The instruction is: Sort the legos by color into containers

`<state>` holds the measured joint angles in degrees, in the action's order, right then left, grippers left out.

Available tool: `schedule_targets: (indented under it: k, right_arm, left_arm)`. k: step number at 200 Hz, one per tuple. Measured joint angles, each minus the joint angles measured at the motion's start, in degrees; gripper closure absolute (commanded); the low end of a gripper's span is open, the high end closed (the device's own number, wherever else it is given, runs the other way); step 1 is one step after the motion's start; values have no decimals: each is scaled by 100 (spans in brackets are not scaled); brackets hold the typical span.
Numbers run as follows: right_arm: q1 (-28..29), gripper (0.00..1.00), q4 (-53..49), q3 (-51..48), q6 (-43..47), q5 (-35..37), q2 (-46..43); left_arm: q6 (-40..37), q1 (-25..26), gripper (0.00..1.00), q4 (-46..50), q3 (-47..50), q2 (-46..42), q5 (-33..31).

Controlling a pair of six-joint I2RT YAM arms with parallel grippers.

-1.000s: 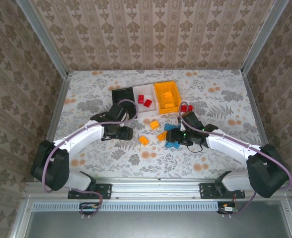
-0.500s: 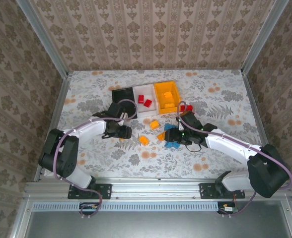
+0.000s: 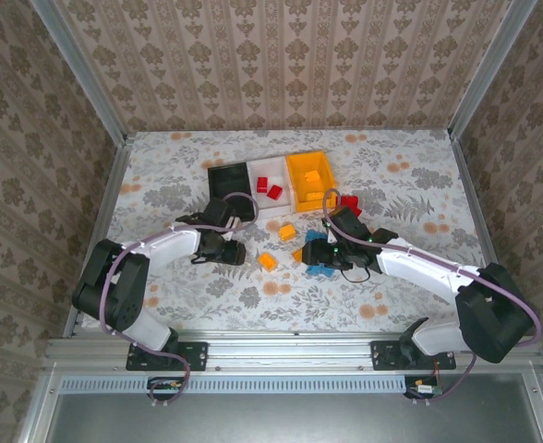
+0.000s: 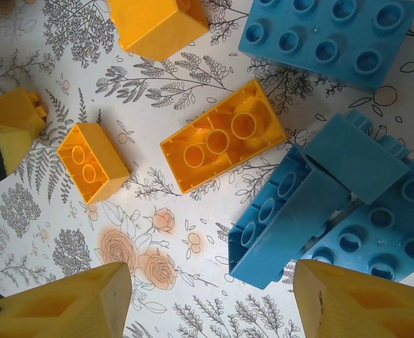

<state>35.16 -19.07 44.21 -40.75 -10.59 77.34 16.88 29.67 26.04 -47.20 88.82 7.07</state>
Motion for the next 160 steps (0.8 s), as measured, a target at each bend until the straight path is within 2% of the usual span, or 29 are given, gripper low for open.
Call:
schedule_targets:
  k: [41, 57, 85, 108, 132, 160]
  right_arm:
    - [0, 36, 0, 0, -2, 35, -15]
    - [0, 36, 0, 0, -2, 44, -20]
    - [0, 36, 0, 0, -2, 81, -24]
    - [0, 35, 0, 0, -2, 96, -24]
    - [0, 35, 0, 0, -4, 96, -24]
    - [15, 36, 2, 0, -9, 103, -24]
  left_arm:
    - [-2, 4, 50, -83, -2, 120, -7]
    - [-15, 4, 45, -101, -15, 170, -42]
    - [-24, 35, 45, -15, -127, 273, -87]
    - [-26, 39, 48, 133, -262, 380, -116]
    - [-72, 94, 61, 278, -380, 476, -254]
    - [-118, 111, 68, 378, -446, 494, -334]
